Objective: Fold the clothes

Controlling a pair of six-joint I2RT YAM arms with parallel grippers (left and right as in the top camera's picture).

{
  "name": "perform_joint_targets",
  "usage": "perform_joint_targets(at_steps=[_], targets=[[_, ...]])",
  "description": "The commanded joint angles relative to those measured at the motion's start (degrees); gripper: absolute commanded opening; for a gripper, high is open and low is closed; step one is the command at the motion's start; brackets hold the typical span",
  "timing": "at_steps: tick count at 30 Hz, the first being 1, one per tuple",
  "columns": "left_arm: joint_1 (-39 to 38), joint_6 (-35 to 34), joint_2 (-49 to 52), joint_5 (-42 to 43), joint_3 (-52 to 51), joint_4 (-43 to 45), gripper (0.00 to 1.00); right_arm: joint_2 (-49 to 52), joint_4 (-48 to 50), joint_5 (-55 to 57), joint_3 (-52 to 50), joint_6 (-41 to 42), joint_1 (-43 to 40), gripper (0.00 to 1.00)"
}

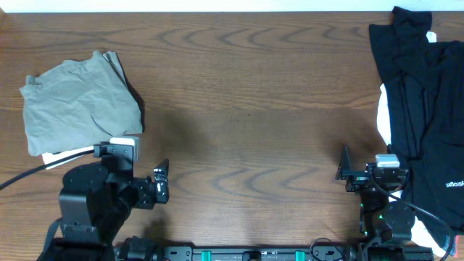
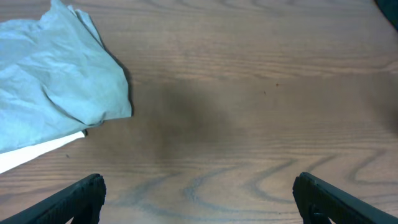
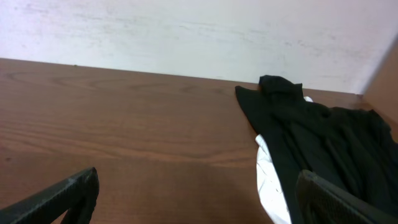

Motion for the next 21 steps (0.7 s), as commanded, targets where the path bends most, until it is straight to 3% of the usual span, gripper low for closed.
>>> perform_joint_targets(at_steps=[1,10,21], targets=[[-0.4,-0.7,-2.8,-0.5,-1.4,0.0,0.98,-0.4,0.3,-0.4,-0.5,-0.7,-0.4,0.99],[-0.3,0.0,-15.4,-2.3,-14.6,1.7,0.98,-0.4,0.3,-0.4,-0.5,-0.7,-0.4,0.99],[-0.4,0.0,-32.3,-2.2,-38.1,17.7,0.98,-0.4,0.3,-0.4,-0.5,-0.7,-0.4,0.99]])
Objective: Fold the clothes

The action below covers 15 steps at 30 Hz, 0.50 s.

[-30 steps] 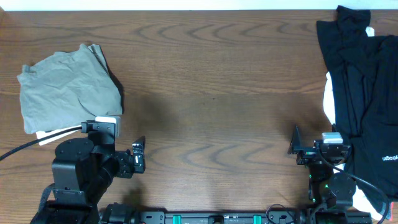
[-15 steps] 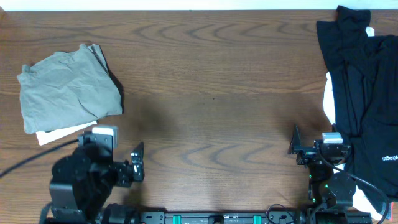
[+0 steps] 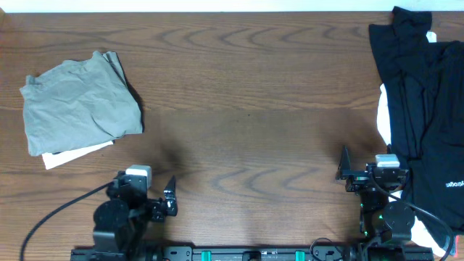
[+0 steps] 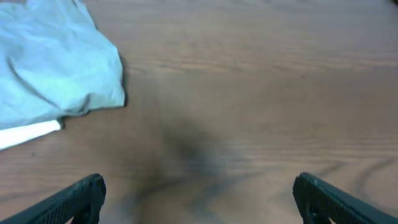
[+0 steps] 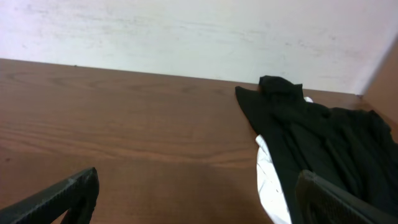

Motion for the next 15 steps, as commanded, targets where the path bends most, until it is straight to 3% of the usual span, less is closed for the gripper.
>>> perform_joint_targets(at_steps=[1,6,15], targets=[[-0.4,-0.1,-4.3,-0.7,-4.8,3.5,0.98,-0.4,0.1,-0.4,-0.4,-0.7,-0.4,0.99],[-0.7,-0.1,-4.1,-1.7,-10.6,13.3,0.98,-0.4,0.1,-0.4,-0.4,-0.7,-0.4,0.99],[-1.4,2.1,-4.1,-8.2,-21.7,38.5,0.98,-0.4,0.1,-0.4,-0.4,-0.7,-0.4,0.99]])
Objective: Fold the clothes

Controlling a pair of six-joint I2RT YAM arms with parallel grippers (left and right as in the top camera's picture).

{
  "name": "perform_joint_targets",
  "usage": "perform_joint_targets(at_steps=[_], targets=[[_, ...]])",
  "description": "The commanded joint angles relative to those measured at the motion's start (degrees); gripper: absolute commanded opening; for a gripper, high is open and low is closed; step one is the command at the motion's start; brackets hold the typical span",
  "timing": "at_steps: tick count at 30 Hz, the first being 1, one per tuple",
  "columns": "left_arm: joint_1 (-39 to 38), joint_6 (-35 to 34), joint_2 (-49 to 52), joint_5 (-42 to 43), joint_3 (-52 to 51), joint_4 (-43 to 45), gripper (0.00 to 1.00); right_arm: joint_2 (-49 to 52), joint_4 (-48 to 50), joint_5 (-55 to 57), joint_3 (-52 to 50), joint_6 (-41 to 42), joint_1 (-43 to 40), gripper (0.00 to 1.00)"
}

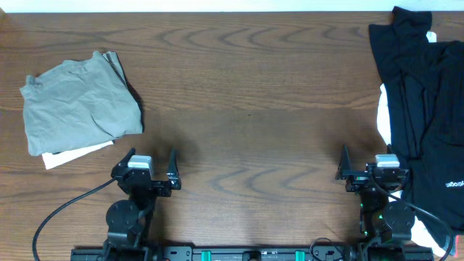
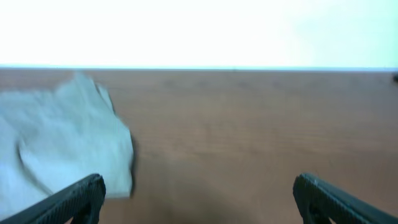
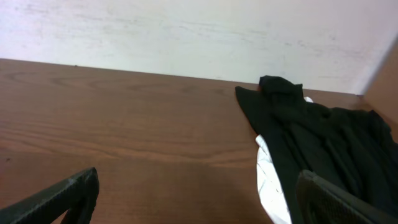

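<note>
A folded grey-green garment (image 1: pixel 80 98) lies at the table's left, with a white cloth (image 1: pixel 72 154) peeking out under its front edge; the left wrist view shows the grey garment (image 2: pixel 62 143) blurred. A heap of black clothes (image 1: pixel 424 109) covers the right side, with a white garment (image 1: pixel 384 116) under it. The black clothes (image 3: pixel 311 137) also show in the right wrist view. My left gripper (image 1: pixel 151 165) (image 2: pixel 199 199) stands open and empty near the front edge. My right gripper (image 1: pixel 368 165) (image 3: pixel 199 199) is open too, beside the black heap.
The brown wooden table (image 1: pixel 246 94) runs between the two piles. A pale wall (image 3: pixel 186 31) backs the far edge. A cable (image 1: pixel 65 210) trails from the left arm, and the arms' base rail (image 1: pixel 246 254) lies along the front.
My left arm has drawn in to the front edge with its fingers now pointing toward the wall; its camera now looks level across the table. The right arm has not moved.
My left arm first stood raised just in front of the folded grey garment, gripper open and empty. Then it was lower and nearer the front edge. Now it is tucked at the front. The clothes and the right arm stayed put throughout.
</note>
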Motion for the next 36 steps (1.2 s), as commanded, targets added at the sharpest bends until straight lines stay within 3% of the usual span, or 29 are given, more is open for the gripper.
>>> perform_joint_targets(at_steps=[1,36], targets=[[-0.4,2.4,-0.5,-3.1,-2.7,2.3,0.98,-0.4,0.1,-0.4,-0.3,-0.7,-0.4,0.99],[-0.6,3.1,-0.3,-3.5,-2.7,1.2,0.98,-0.4,0.1,-0.4,-0.3,-0.7,-0.4,0.99]])
